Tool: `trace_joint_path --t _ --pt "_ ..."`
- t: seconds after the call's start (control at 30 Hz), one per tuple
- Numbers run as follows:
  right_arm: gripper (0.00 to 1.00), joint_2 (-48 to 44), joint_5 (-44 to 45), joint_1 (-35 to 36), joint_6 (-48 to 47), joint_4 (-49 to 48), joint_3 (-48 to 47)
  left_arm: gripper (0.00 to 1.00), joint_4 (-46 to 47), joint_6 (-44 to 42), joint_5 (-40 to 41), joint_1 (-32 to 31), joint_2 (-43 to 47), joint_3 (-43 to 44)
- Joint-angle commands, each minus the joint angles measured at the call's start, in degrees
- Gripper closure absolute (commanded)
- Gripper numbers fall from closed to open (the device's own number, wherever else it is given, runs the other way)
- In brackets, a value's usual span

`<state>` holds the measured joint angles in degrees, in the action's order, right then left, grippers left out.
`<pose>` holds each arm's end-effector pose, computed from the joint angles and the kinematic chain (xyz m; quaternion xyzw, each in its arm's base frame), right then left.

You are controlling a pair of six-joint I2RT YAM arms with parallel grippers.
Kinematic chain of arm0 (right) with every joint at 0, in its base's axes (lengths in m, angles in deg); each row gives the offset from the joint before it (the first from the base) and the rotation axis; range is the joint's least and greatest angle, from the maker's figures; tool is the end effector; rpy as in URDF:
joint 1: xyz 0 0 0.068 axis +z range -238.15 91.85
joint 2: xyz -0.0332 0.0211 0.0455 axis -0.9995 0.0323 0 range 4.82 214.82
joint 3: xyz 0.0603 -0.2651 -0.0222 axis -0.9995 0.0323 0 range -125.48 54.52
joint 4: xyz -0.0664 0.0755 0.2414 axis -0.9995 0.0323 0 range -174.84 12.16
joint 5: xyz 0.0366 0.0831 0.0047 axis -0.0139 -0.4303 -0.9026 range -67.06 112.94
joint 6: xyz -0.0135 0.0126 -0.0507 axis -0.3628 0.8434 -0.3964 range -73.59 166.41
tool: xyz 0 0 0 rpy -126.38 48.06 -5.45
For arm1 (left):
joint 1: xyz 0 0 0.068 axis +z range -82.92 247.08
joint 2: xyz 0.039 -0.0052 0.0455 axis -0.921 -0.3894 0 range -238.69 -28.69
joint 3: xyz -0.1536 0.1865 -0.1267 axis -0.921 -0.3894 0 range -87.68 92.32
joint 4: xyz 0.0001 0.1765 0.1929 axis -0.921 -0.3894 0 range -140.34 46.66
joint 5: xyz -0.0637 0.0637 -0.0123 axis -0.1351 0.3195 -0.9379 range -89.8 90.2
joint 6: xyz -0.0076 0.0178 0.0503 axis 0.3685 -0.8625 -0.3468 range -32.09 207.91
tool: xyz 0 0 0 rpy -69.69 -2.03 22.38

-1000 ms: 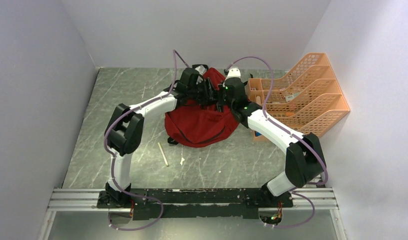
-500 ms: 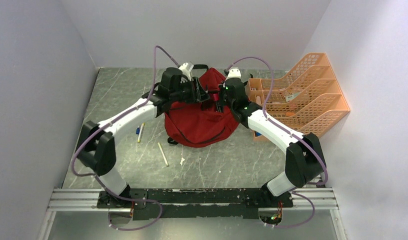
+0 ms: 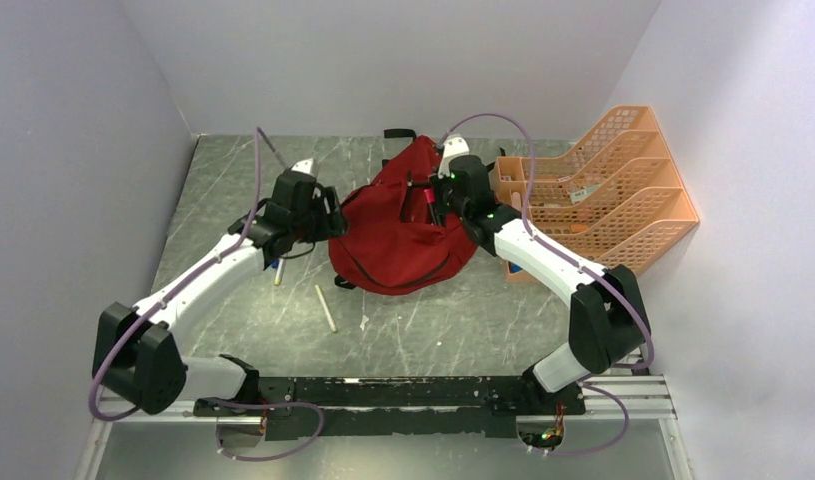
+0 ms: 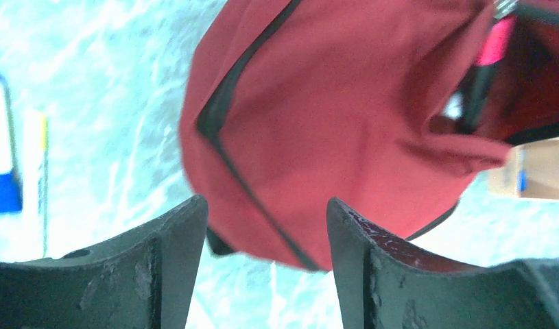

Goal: Pack the student bag
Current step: Place the stationery in the student bag, then pick up the stationery from the center of the board.

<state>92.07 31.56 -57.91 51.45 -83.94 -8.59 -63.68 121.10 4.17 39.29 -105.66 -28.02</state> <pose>0.3089 0.1739 0.2855 -0.1442 0.8297 0.1019 0.5295 0.2657 -0.1372 0.2881 -0.0575 0.8952 -0.1969 0.3956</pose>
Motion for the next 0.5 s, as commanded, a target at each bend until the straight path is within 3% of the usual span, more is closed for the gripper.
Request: trace_joint_path --t 0.0,0.13,0.47 --pt "1.00 0.91 2.20 3.53 -10.87 -4.12 -0.17 0.32 -7.62 1.30 6.52 0.28 5.09 -5.54" --pt "1.00 2.16 7.37 6.34 -15.46 -3.43 -0.71 0.33 -13.21 3.66 8.34 0.28 6.69 -9.22" --pt "1.00 1.44 7.26 6.59 -12.24 -5.33 0.56 0.34 -14.74 5.64 7.77 0.28 9.69 -15.70"
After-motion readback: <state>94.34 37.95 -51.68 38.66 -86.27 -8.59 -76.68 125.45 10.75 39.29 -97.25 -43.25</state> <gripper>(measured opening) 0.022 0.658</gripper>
